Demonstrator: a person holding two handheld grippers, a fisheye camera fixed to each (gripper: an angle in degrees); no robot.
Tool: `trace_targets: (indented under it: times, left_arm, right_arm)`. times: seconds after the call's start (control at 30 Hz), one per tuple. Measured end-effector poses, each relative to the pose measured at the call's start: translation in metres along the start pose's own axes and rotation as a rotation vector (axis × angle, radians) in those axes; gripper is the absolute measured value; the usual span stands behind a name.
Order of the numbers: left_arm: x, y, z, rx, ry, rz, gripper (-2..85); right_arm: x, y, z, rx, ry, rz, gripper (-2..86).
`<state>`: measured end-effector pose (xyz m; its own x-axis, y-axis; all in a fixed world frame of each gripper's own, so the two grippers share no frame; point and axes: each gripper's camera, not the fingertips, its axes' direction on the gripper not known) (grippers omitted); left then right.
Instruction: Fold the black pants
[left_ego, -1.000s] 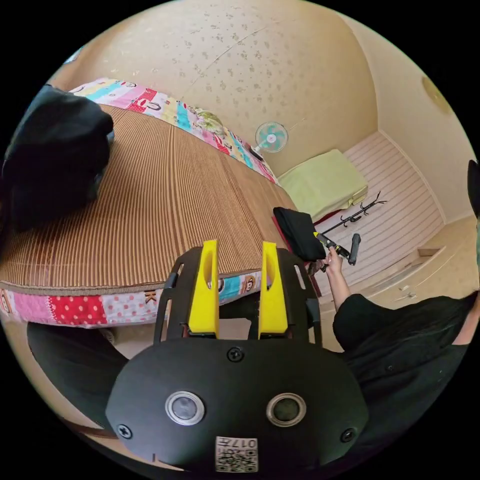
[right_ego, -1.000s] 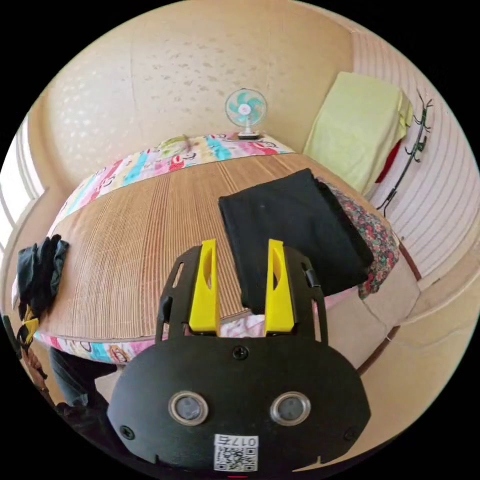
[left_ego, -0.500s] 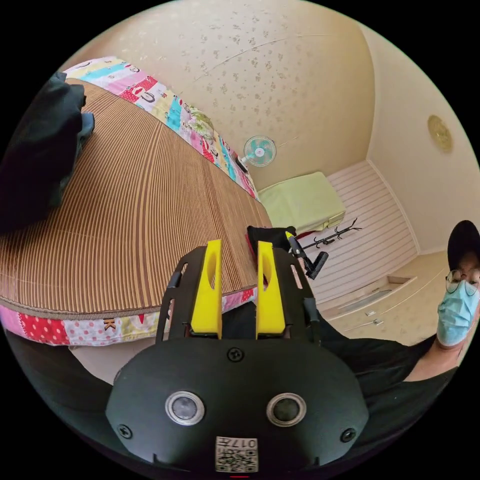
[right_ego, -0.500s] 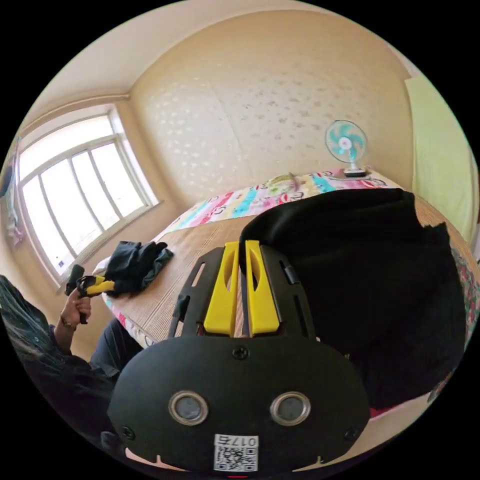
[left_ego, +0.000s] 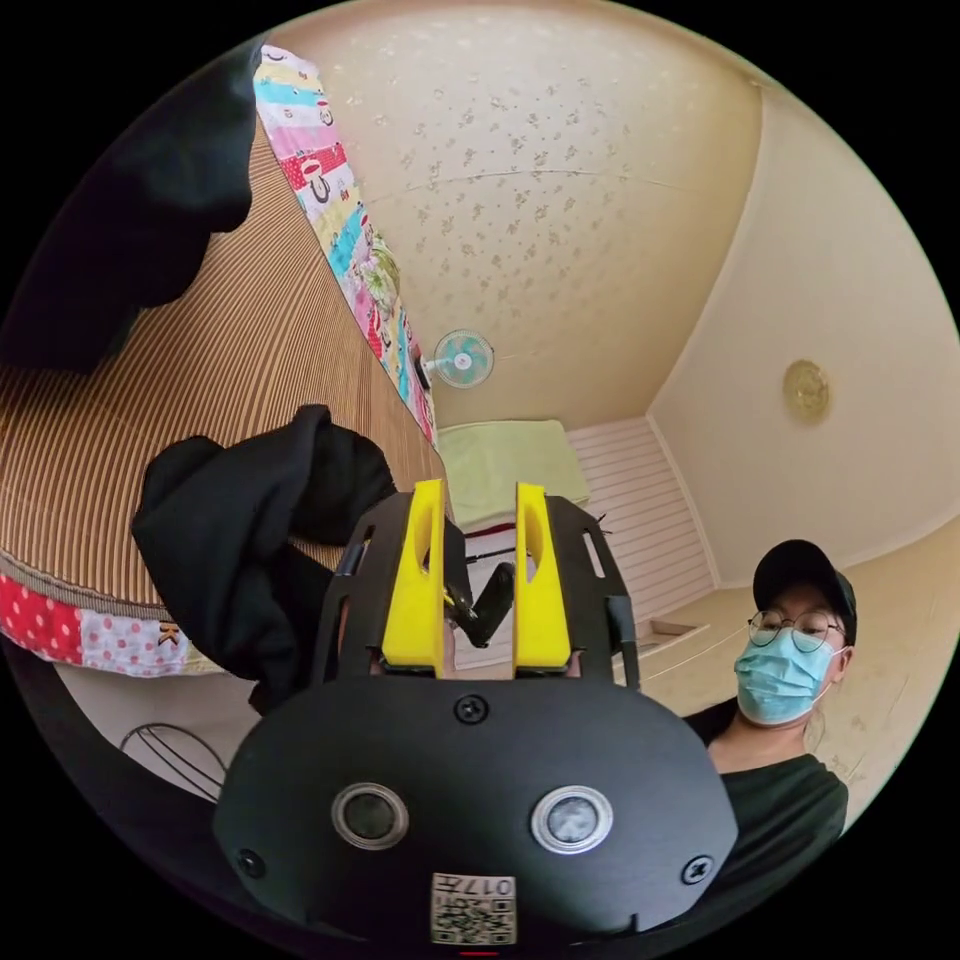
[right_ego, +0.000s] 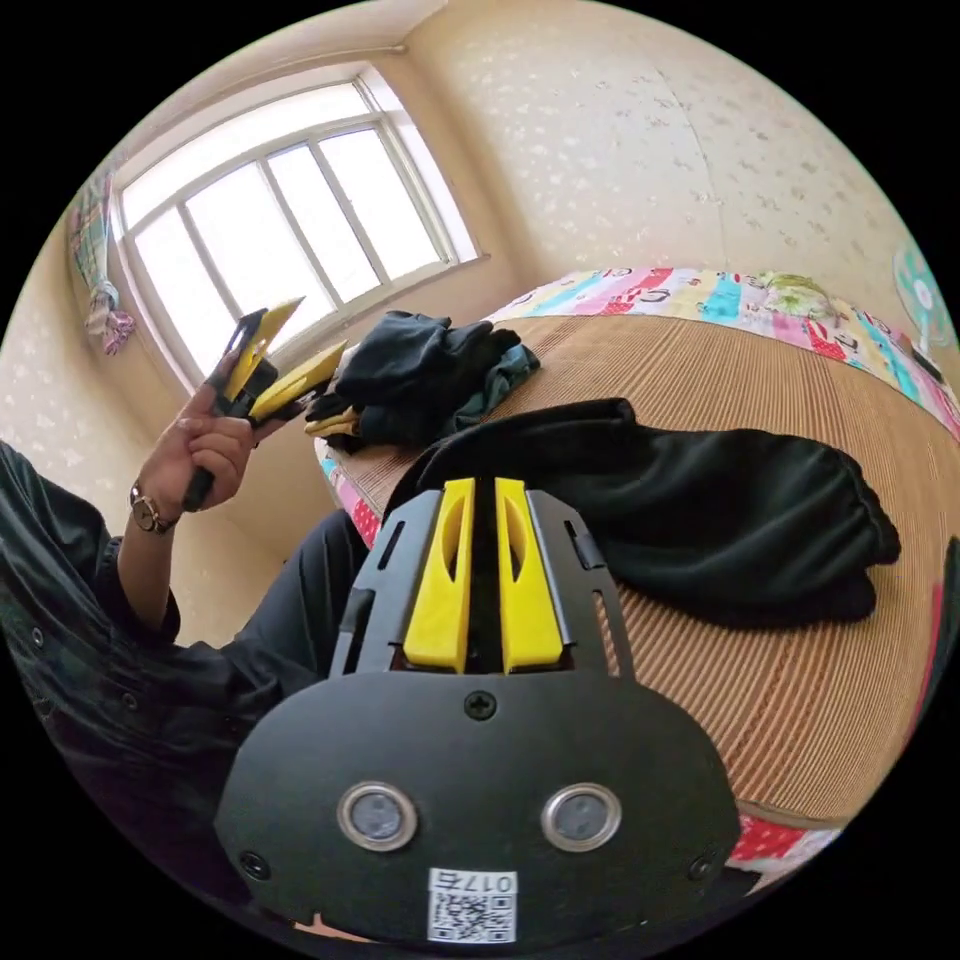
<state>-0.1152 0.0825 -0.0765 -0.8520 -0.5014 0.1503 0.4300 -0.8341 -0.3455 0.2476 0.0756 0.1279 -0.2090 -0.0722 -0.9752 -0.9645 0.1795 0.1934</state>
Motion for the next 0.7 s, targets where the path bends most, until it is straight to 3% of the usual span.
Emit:
trace_targets:
  times: [0.07,0.2,0.27,0.3,0.43,0.6,0.7]
  left_arm:
    - [-0.005,-0.002,0.004,-0.005,0.03,-0.019,11.0]
    - [-0.009,-0.003,0.025,-0.034,0.026,-0.031,11.0]
    - [-0.004,-0.003,0.041,-0.081,-0.039,0.002,11.2]
    - [0.001,-0.005,0.056,-0.141,-0.128,0.043,11.3]
    - [0.014,-0.01,0.138,-0.365,-0.508,0.225,16.0]
    - [0.007,-0.026,0.229,-0.421,-0.836,0.435,16.4]
    - [-0.042,-0.031,0.272,-0.607,-0.99,0.328,12.4]
  right_arm:
    - [0.026,0.017,-0.012,0.016,0.133,0.113,8.1]
    - [0.078,0.056,0.035,-0.317,0.21,0.221,9.0]
    - [0.065,0.065,0.025,-0.245,0.235,0.15,5.9]
    - [0.063,0.067,0.034,-0.31,0.199,0.145,4.8]
    - [0.073,0.077,0.025,-0.191,0.094,0.266,8.2]
    - [0.104,0.083,0.014,-0.162,-0.06,0.412,9.7]
    - [0.121,0.086,-0.001,-0.134,-0.073,0.459,11.0]
